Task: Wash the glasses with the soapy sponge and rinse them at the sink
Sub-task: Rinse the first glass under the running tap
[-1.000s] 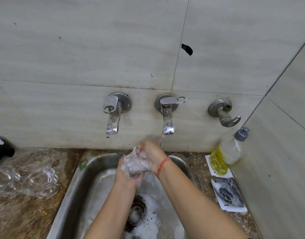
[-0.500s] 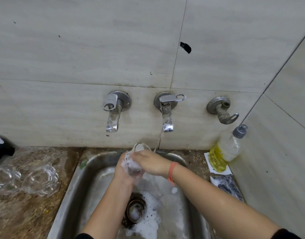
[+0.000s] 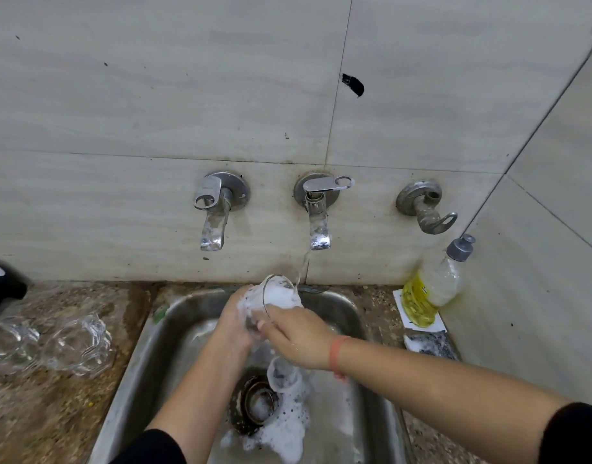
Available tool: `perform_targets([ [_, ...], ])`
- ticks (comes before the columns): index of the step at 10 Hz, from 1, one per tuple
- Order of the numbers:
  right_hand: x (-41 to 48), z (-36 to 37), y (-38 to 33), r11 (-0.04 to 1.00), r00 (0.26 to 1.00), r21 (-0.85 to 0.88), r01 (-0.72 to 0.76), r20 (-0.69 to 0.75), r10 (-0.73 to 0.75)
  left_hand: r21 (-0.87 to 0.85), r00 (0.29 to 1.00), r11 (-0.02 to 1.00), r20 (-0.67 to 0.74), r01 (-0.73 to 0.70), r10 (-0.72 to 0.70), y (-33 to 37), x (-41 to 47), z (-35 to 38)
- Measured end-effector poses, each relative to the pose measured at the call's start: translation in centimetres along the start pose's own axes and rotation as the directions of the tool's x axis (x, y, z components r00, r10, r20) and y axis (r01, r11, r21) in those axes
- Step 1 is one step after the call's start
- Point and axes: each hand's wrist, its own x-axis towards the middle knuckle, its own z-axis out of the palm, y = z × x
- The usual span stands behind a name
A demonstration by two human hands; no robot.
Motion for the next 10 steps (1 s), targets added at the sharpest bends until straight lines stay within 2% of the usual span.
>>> perform_targets([
  [1,-0.6,-0.2,3.2,0.850,0.941,-0.436,0.294,-0.025,-0.338,-0.003,0.998,1.000,0.059,0.010,-0.010,0.2,-0.3,-0.5],
  [2,-0.6,0.2,3.9,0.890,0.941,-0.372,0.263,-0.107,-0.323,0.055,0.989,0.996,0.126,0.065,-0.071,0.1,-0.1,-1.2],
  [3,-0.4,0.9,1.2,0.996,0.967,-0.066,0.056,-0.246,-0.070,0.036,0.991,0.998,0.117,0.054,-0.058,-0.2,0.3,-1.2],
  [4,-0.7,1.3,0.9,0.999,0.988,0.020,0.032,-0.149,-0.029,0.006,0.999,1.000,0.035,-0.009,0.008,-0.5,0.3,-0.7],
  [5,-1.5,0.1,2.2,0.939,0.972,-0.263,0.220,-0.023,-0.234,0.152,1.000,0.988,-0.024,0.002,0.002,-0.1,0.2,-0.7],
  [6,-1.6,-0.1,3.6,0.899,0.953,-0.354,0.259,-0.058,-0.297,0.104,0.998,0.993,-0.013,0.062,-0.061,-0.1,-0.1,-0.4],
  [7,-0.9,0.6,2.2,0.998,0.977,0.028,0.060,-0.207,-0.053,0.001,1.000,1.000,0.023,0.008,-0.008,-0.3,-0.9,0.4],
  [8,-0.3,1.2,1.9,0.987,0.996,0.159,0.001,-0.093,0.014,-0.003,0.999,1.000,-0.021,-0.026,0.026,-0.4,-1.1,0.3],
  [9,-1.2,0.2,3.3,0.925,0.966,-0.286,0.249,0.000,-0.260,0.122,1.000,0.992,0.021,0.011,-0.014,0.1,0.4,-1.0],
  [10,-1.0,-0.8,4.8,0.799,0.926,-0.507,0.324,-0.004,-0.378,0.142,1.000,0.990,0.013,0.026,-0.028,0.6,0.1,-1.4],
])
